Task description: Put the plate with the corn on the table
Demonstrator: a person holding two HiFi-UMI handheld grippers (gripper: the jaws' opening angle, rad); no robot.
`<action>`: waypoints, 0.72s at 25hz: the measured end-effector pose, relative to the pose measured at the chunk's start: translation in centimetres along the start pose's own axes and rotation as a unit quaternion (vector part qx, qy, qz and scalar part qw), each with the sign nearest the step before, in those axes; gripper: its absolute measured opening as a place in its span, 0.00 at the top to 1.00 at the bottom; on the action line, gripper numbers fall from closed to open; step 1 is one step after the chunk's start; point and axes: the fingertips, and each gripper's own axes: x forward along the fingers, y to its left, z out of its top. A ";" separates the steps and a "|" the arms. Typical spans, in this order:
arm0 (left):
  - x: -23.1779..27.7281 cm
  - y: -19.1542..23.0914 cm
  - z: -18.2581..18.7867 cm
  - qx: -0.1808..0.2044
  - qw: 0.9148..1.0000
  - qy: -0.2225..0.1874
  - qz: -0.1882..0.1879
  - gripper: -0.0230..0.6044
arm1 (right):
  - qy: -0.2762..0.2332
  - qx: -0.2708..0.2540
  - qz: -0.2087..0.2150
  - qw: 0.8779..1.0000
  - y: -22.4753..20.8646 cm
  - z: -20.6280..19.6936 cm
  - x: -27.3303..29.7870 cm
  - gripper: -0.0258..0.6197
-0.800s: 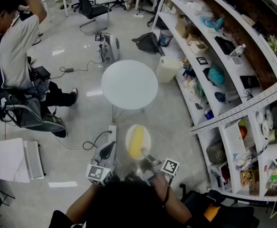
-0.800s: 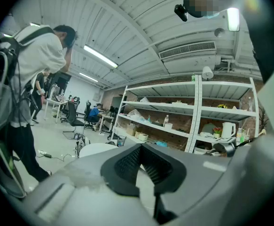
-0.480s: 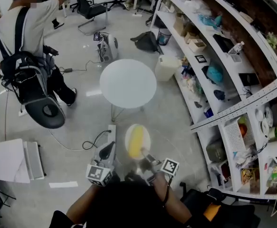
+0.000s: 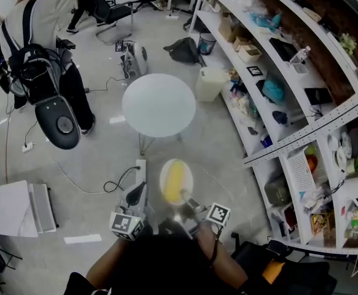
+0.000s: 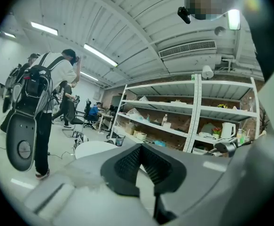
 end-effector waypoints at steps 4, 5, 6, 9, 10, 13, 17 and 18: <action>1.1 -1.4 0.1 -0.007 1.000 0.004 0.002 0.96 | 0.001 -0.002 -0.001 1.000 -0.2 1.3 -1.2 0.88; 1.4 -1.7 0.2 -0.010 1.000 0.004 0.005 0.96 | 0.002 -0.003 -0.002 1.000 -0.3 1.6 -1.5 0.88; 1.8 -2.0 0.2 -0.011 1.000 0.003 0.007 0.96 | 0.004 -0.005 -0.004 1.000 -0.3 2.1 -1.8 0.88; 2.8 -2.9 0.2 -0.010 1.000 0.000 0.015 0.96 | 0.010 -0.010 -0.007 1.000 -0.5 3.2 -2.4 0.88; 3.1 -3.2 0.2 -0.010 1.000 0.000 0.017 0.96 | 0.012 -0.011 -0.009 1.000 -0.6 3.5 -2.6 0.88; 3.6 -3.9 0.5 -0.008 1.000 -0.007 0.024 0.96 | 0.018 -0.017 -0.011 1.000 -0.7 4.3 -3.0 0.88; 4.0 -4.1 0.9 -0.009 0.999 -0.019 0.037 0.96 | 0.023 -0.016 0.004 1.000 -0.3 5.4 -2.8 0.88; 4.0 -4.0 1.0 -0.008 0.999 -0.018 0.042 0.96 | 0.024 -0.014 0.006 1.000 -0.4 5.6 -2.8 0.88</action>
